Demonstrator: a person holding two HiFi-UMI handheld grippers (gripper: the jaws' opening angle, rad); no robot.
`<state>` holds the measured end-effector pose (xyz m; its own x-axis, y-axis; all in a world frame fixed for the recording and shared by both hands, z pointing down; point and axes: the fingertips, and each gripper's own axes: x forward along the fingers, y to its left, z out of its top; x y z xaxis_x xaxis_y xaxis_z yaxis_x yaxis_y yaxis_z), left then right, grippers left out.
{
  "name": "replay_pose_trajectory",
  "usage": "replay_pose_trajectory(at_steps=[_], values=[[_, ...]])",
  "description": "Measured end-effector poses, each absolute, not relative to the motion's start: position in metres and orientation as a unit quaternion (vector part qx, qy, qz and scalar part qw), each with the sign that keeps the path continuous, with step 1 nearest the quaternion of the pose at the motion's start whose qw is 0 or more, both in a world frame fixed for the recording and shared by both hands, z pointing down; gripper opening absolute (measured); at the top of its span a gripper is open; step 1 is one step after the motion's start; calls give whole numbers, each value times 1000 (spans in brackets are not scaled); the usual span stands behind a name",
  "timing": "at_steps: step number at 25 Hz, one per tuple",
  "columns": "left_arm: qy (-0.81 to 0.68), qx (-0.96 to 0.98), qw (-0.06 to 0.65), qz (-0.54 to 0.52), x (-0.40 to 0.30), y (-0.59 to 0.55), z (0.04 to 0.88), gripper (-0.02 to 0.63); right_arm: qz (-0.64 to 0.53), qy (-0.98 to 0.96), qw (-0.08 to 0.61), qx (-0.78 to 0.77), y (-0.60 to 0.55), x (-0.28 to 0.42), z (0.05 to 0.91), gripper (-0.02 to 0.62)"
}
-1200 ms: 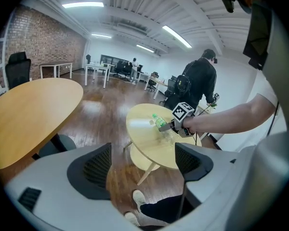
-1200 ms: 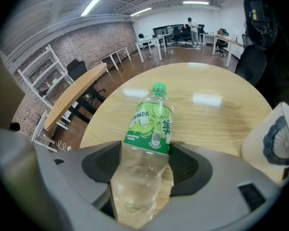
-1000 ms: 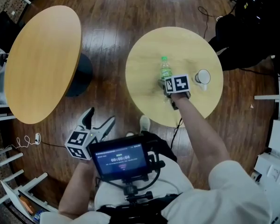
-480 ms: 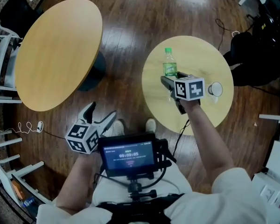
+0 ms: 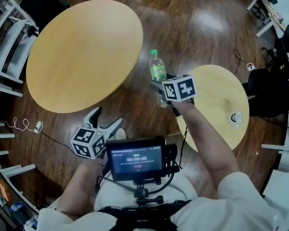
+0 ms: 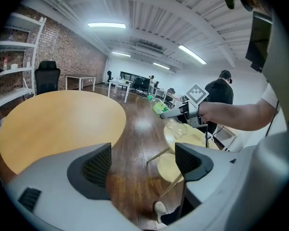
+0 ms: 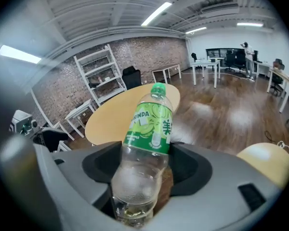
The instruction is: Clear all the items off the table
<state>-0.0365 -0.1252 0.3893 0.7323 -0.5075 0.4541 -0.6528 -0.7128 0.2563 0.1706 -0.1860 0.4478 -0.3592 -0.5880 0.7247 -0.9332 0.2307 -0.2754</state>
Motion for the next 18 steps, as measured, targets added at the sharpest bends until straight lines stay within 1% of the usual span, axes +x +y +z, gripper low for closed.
replay_pose_trajectory(at_steps=[4, 10, 13, 18], values=[[-335, 903, 208, 171, -85, -165, 406, 416, 337, -758, 285, 480, -267, 102, 472, 314], [-354, 894, 215, 169, -203, -212, 441, 416, 293, -763, 374, 439, -363, -36, 529, 316], [-357, 892, 216, 173, -233, -217, 450, 416, 250, -763, 434, 408, -390, -75, 558, 316], [-371, 880, 239, 175, -264, -218, 466, 416, 174, -761, 515, 353, -422, -110, 598, 318]])
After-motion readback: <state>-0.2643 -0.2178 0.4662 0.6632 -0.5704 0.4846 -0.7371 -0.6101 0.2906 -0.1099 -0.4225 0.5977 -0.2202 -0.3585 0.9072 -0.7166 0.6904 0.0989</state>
